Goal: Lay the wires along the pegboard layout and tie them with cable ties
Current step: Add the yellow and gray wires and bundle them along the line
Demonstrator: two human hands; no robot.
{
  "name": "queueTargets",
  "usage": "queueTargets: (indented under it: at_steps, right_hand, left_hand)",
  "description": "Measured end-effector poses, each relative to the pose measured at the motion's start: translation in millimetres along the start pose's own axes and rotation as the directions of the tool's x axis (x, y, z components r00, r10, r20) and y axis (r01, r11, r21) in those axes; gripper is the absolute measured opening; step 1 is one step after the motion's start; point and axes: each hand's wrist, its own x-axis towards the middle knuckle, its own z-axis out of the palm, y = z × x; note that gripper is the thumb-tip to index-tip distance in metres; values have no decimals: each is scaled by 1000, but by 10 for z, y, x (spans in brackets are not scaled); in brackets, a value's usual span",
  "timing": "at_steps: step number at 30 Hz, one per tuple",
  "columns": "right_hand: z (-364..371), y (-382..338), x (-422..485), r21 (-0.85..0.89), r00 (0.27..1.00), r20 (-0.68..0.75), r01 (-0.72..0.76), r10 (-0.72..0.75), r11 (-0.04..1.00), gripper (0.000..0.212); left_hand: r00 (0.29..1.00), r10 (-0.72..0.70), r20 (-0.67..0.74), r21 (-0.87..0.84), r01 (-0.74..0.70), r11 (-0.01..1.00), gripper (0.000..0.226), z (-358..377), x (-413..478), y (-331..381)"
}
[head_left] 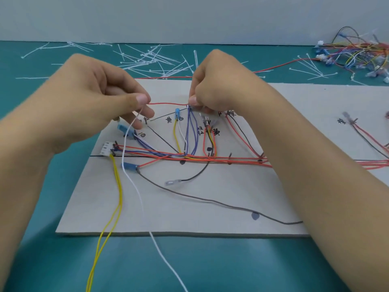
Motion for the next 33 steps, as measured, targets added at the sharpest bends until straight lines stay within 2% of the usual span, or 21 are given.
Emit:
queueTargets:
  at_steps: [4, 8, 19, 24, 29, 33]
  right_hand:
    - [14, 13, 2, 94, 998, 22, -64, 62, 993, 25]
    - [-14, 27, 12, 173, 990, 65, -137, 127, 975, 20]
    - [103, 44, 77, 92, 995, -40, -83, 87, 992, 18]
    - [106, 34, 57, 99, 995, -46, -83, 88, 992, 17]
    - [89, -23, -9, 105, 995, -34, -89, 93, 990, 26]
    - [52, -60, -48, 113, 994, -44, -95, 100, 989, 30]
  left_hand:
    - [996, 8, -86, 64, -2, 998, 12, -26, 11, -21]
    - [988, 11, -156, 22, -7, 1000, 7, 41, 20, -10]
    - [959, -64, -277, 125, 102, 987, 11, 105, 46, -23]
    - [961, -137, -240, 151, 176, 973, 18, 99, 60, 12]
    - [970, -216, -113, 239, 238, 941, 22, 99, 63, 77]
    - [970, -229, -85, 248, 243, 938, 20, 108, 65, 127]
